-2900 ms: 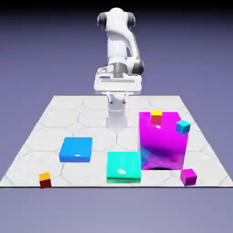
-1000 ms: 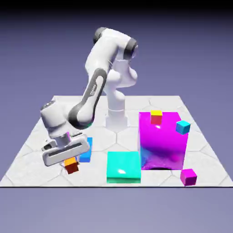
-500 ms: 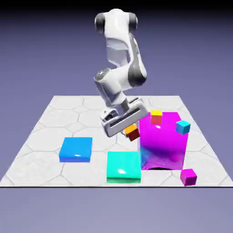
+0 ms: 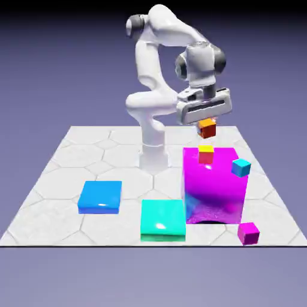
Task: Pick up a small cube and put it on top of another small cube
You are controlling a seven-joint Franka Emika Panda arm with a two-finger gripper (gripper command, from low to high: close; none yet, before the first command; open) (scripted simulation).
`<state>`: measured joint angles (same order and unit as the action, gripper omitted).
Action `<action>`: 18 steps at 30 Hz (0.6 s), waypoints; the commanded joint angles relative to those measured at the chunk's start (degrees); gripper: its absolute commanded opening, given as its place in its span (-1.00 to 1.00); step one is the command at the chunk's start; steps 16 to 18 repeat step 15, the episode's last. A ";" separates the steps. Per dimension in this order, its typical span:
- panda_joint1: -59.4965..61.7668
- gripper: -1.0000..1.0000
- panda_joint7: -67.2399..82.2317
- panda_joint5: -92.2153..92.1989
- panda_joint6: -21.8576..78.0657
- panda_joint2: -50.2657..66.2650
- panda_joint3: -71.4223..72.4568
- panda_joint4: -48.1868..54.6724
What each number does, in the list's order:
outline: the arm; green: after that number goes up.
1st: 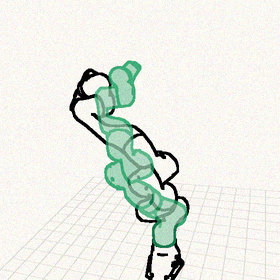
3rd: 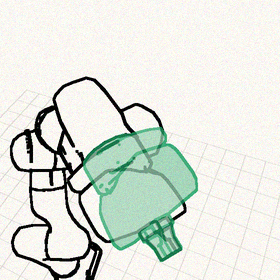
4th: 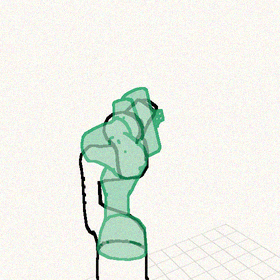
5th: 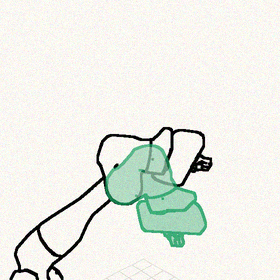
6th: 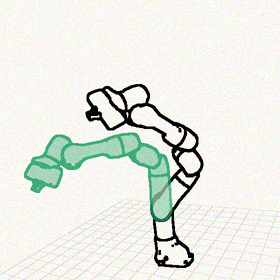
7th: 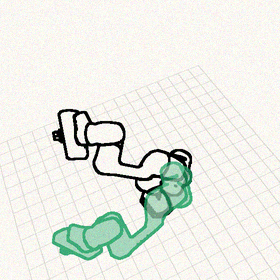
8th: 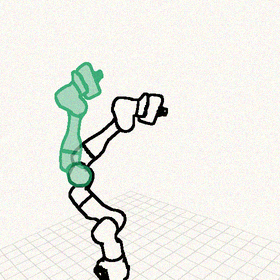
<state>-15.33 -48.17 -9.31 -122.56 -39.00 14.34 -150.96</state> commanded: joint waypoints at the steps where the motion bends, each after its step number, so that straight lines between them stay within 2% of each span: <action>1: 0.00 -1.00 -0.12 0.21 0.00 0.00 0.00 0.00; 7: 0.08 -1.00 -0.32 -0.42 -12.57 6.47 1.72 -6.12; 8: 0.08 1.00 -0.32 -0.42 -12.57 6.47 1.72 -6.12; 9: 0.08 1.00 -0.32 -0.42 -12.57 6.47 1.72 -6.12; 14: 0.00 1.00 -0.12 0.21 -0.13 0.06 0.02 -0.07; 18: 0.00 1.00 -0.12 0.21 0.00 0.00 0.00 0.00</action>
